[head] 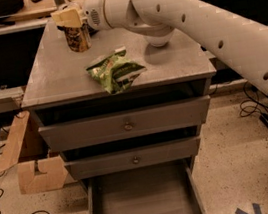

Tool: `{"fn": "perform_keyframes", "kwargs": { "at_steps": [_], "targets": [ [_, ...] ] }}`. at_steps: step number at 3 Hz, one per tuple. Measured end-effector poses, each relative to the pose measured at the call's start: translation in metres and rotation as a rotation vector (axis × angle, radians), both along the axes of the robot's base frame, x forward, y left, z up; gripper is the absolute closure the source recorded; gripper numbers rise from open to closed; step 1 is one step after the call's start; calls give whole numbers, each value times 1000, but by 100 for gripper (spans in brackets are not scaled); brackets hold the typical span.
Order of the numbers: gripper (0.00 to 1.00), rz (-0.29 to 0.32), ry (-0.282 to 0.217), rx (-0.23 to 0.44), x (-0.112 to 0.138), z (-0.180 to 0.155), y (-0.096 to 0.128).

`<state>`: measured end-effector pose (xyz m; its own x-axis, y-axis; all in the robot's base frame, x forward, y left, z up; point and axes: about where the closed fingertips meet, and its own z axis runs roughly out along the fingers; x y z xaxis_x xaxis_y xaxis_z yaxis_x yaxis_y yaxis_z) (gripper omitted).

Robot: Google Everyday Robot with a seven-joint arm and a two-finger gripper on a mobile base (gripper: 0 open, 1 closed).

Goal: Pick orange can from bottom drawer and place on counter

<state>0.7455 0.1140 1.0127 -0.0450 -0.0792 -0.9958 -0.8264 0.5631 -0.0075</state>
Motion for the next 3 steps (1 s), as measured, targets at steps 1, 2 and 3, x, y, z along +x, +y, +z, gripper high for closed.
{"fn": "perform_keyframes", "kwargs": {
  "at_steps": [1,2,3],
  "targets": [
    [100,13,-2,-6,25,1,27],
    [100,54,2,-14,59,0,81],
    [100,88,31,-11,75,-16,112]
  ]
}}
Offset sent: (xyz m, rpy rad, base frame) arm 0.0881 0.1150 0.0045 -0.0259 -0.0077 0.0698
